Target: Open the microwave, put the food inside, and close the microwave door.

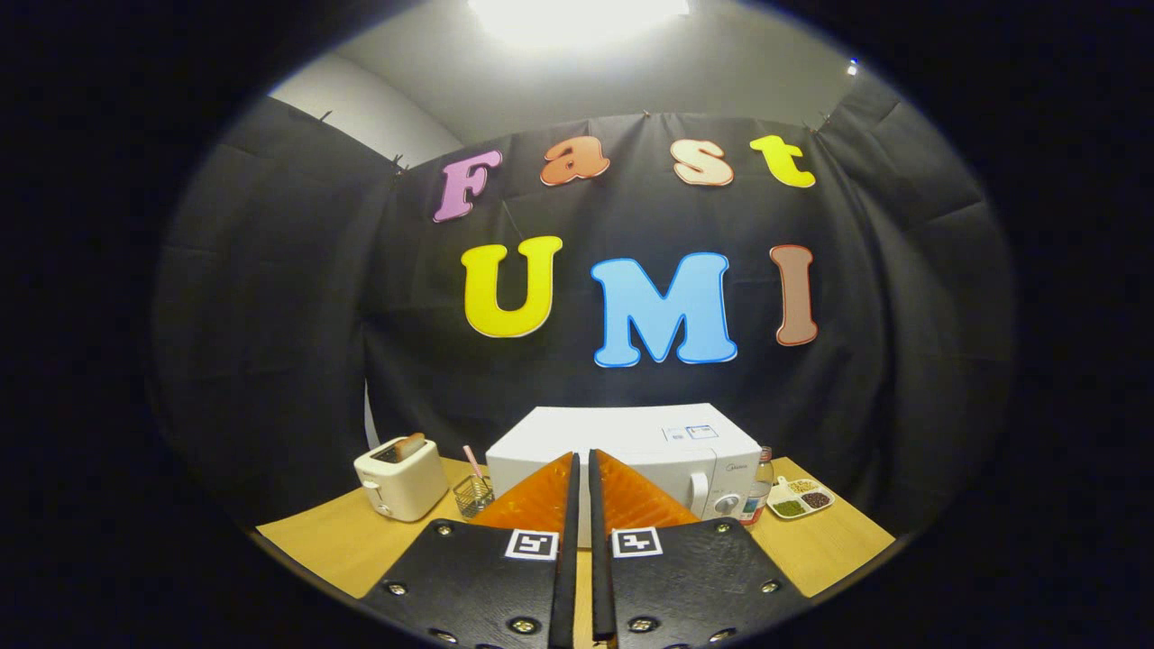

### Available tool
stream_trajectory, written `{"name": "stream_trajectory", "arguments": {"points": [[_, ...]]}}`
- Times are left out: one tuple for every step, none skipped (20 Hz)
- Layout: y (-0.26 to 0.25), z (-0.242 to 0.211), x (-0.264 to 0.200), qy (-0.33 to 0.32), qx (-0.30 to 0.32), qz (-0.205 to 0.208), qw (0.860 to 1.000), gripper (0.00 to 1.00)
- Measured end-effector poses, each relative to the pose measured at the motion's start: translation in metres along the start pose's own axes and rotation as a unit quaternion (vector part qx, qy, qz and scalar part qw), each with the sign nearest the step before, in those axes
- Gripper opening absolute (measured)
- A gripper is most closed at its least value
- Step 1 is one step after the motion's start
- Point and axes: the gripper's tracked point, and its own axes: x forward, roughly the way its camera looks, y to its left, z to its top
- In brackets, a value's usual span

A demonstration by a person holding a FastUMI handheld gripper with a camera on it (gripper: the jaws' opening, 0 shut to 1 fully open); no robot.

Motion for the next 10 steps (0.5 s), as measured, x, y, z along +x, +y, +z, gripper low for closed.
{"name": "stream_trajectory", "arguments": {"points": [[0.002, 0.009, -0.007, -0.010, -0.006, -0.001, 1.000, 0.08], [0.001, 0.015, -0.011, -0.018, -0.014, -0.008, 1.000, 0.07], [-0.001, 0.018, -0.014, -0.021, -0.017, -0.015, 1.000, 0.07], [-0.002, 0.017, -0.016, -0.018, -0.017, -0.028, 0.999, 0.07], [-0.002, 0.012, -0.019, -0.009, -0.018, -0.037, 0.999, 0.07], [-0.004, 0.007, -0.021, -0.001, -0.019, -0.047, 0.999, 0.34], [-0.004, 0.004, -0.021, 0.004, -0.022, -0.051, 0.998, 0.62], [-0.005, 0.002, -0.023, 0.008, -0.025, -0.057, 0.998, 0.89], [-0.003, 0.001, -0.022, 0.010, -0.026, -0.058, 0.998, 0.93], [-0.004, 0.002, -0.021, 0.007, -0.024, -0.062, 0.998, 0.94]]}}
